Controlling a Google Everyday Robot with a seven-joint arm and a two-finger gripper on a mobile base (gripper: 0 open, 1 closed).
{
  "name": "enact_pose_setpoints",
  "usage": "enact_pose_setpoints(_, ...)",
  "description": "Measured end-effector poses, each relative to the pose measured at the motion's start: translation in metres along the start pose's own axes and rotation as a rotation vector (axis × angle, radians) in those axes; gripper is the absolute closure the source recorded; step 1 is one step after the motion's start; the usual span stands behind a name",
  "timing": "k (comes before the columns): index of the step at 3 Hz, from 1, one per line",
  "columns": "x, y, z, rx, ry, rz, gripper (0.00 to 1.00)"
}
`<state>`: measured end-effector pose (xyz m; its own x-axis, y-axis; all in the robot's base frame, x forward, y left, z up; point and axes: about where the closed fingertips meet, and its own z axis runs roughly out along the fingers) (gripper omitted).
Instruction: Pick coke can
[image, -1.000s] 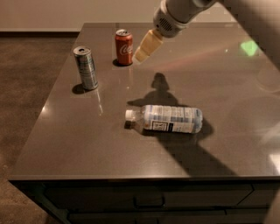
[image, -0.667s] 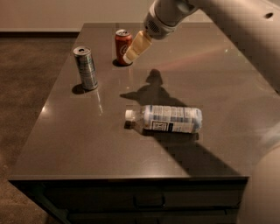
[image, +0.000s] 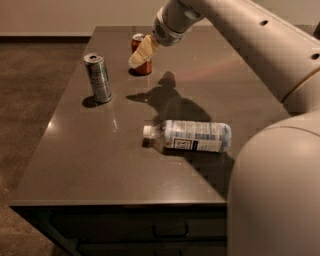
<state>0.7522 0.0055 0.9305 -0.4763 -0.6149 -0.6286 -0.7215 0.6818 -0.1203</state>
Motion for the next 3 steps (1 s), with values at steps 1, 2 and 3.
enact_pose_setpoints(1, -0.01, -0.007, 0.02, 0.01, -0.003, 0.033, 0.0)
enact_pose_setpoints(2, -0.018, -0.013, 0.036, 0.03, 0.004, 0.047, 0.0)
enact_pose_setpoints(3, -0.026, -0.017, 0.049, 0.042, 0.015, 0.054, 0.0)
